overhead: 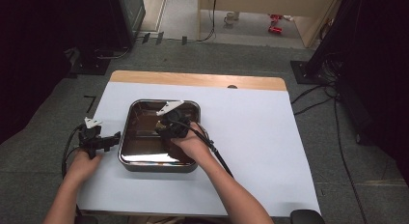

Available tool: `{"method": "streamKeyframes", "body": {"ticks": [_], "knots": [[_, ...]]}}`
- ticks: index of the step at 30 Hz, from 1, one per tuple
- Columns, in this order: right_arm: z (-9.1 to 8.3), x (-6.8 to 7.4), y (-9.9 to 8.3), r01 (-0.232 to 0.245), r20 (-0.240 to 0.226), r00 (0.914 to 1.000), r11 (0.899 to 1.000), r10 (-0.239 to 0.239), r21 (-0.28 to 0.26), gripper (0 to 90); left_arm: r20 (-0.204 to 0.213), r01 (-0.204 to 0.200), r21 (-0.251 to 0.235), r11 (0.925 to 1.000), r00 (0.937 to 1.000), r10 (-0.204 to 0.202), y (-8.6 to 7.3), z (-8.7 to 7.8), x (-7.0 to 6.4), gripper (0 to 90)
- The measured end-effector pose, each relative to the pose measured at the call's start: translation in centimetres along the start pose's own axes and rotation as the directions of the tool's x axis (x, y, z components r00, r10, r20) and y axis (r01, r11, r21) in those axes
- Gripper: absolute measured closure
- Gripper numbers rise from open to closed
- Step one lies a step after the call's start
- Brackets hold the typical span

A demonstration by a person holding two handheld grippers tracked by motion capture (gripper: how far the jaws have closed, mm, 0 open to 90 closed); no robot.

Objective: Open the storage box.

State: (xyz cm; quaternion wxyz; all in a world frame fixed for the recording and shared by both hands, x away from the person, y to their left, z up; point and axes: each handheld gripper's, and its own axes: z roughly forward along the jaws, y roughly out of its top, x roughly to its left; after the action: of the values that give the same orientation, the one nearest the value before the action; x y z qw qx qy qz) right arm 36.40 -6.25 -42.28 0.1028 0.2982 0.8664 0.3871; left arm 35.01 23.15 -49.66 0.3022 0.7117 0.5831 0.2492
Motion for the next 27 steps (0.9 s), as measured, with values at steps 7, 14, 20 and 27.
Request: {"method": "streamKeyframes", "body": {"ticks": [7,14,20,27], "knots": [[-0.1,0.0,0.3,0.011,0.004,0.9999,1.0,-0.011,0.016,58.6,0.0,0.0,0.0,1.0,1.0,0.0,0.0,0.0,0.0,12.1],[-0.3,0.0,0.6,0.009,0.001,1.0,0.999,-0.009,0.034,58.7,0.001,-0.002,0.002,1.0,1.0,0.002,0.0,0.0,0.0,12.1],[-0.9,0.0,0.9,0.012,-0.002,0.9999,1.0,-0.012,0.024,58.7,0.001,0.001,0.0,1.0,1.0,-0.001,0.0,0.0,0.0,12.1],[-2.1,0.2,1.5,0.019,-0.006,0.9998,1.0,-0.019,0.015,58.7,0.001,0.0,0.0,1.0,1.0,0.0,0.0,0.0,0.0,12.1]]}}
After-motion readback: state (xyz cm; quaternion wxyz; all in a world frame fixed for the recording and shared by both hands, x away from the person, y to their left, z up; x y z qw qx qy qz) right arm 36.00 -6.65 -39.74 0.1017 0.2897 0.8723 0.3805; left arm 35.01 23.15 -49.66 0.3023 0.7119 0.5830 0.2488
